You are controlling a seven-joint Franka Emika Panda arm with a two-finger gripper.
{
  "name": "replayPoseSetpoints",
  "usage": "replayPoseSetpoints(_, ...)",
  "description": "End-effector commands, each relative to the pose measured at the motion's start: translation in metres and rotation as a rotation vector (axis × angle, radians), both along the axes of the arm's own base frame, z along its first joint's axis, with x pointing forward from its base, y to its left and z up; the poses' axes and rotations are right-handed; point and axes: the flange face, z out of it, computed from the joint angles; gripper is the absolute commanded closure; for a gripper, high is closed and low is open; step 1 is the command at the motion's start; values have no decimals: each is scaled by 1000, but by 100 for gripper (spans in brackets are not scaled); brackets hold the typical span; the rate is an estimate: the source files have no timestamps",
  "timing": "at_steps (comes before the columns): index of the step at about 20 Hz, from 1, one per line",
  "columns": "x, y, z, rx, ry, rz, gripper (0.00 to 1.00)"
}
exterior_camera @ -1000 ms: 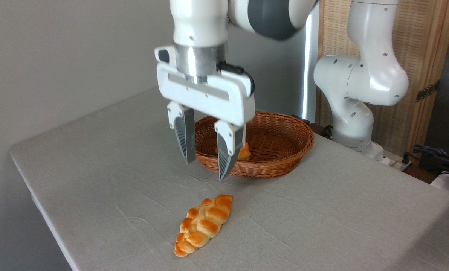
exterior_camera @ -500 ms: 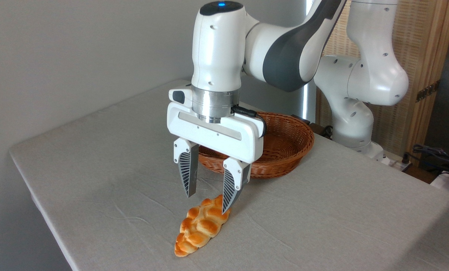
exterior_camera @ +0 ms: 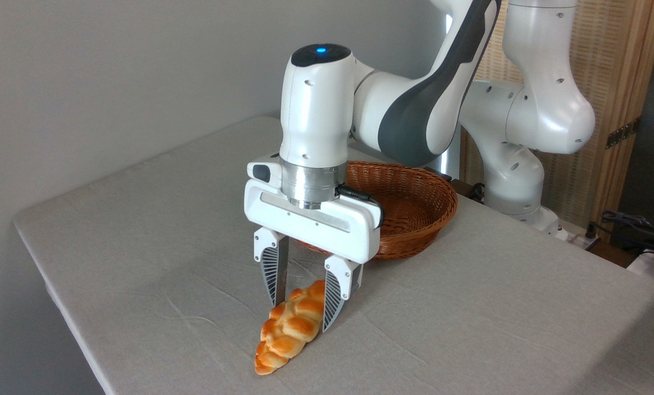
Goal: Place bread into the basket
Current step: 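Lower the open gripper around the braided bread roll, then close the gripper on the braided roll and lift it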
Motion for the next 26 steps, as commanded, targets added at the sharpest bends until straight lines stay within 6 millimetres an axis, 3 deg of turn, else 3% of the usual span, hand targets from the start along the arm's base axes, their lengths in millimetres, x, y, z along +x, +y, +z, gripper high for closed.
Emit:
replayPoseSetpoints(1, 4, -6, -8, -7, -15, 14, 8)
replayPoseSetpoints(4, 4, -6, -8, -5, -13, 10, 25)
replayPoseSetpoints(6, 3, -6, -8, -3, -10, 3, 48)
replayPoseSetpoints(11, -2, -5, -14, 10, 55, -66, 66)
replayPoseSetpoints(15, -4, -4, -17, 15, 78, -104, 88)
replayPoseSetpoints(26, -6, -2, -16, 18, 98, -132, 90)
